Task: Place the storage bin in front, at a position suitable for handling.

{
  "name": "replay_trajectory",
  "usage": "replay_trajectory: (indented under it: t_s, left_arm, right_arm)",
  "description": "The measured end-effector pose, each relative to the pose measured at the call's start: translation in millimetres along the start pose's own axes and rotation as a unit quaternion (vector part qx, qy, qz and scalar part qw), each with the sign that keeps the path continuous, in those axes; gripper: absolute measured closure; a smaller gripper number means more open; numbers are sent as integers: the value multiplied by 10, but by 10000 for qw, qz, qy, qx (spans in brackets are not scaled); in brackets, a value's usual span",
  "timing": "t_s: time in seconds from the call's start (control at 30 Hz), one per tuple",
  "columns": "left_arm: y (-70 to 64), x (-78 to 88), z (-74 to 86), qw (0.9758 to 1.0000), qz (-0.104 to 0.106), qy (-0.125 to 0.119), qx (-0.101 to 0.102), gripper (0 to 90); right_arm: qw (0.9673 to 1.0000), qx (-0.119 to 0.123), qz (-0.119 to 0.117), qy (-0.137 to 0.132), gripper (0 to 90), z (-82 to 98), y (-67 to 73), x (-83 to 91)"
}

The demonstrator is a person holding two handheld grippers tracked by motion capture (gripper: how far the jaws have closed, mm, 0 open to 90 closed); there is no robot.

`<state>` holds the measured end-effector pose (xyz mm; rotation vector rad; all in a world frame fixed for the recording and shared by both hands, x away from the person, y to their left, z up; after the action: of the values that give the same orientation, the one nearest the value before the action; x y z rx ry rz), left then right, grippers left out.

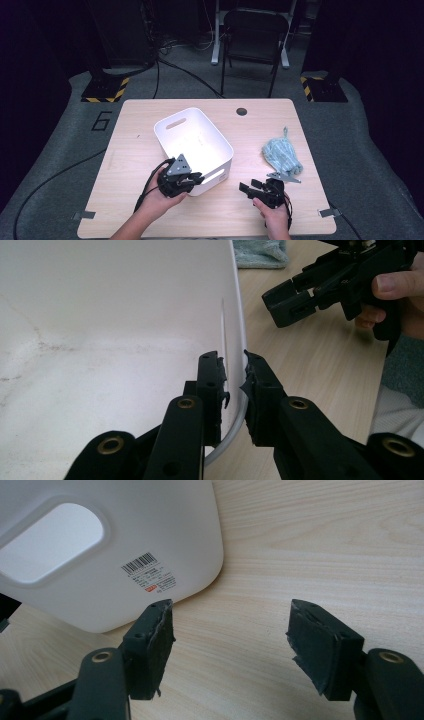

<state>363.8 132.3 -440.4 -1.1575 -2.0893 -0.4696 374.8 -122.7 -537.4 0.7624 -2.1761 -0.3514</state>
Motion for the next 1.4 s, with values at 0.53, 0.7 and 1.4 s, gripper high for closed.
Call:
replay_trajectory:
  t_s: [0.53, 0.7, 1.4]
  left_arm:
    - [-56, -28, -2, 9998, 142, -104, 11, 828]
    - [-53, -33, 0, 9997, 188, -144, -17, 833]
    - [-52, -39, 5, 9995, 250, -177, -13, 835]
  right_arm:
    - [9952, 270, 772, -543, 371, -289, -176, 382]
    - [9933, 158, 965, -613, 371, -399, -280, 496]
    - [9791, 105, 1917, -665, 329, -688, -839, 684]
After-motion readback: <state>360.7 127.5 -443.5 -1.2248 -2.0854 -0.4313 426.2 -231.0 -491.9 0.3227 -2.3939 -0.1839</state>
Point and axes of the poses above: each handheld gripper's, and its own axes: x roughly backward along the jaws, z roughly out of its underside, y roughly to its left, the point moved 5 cm from there along -x, roughly forward along the jaws, and after that the axes turned 8 degrees about y, right-handed, at the moved point
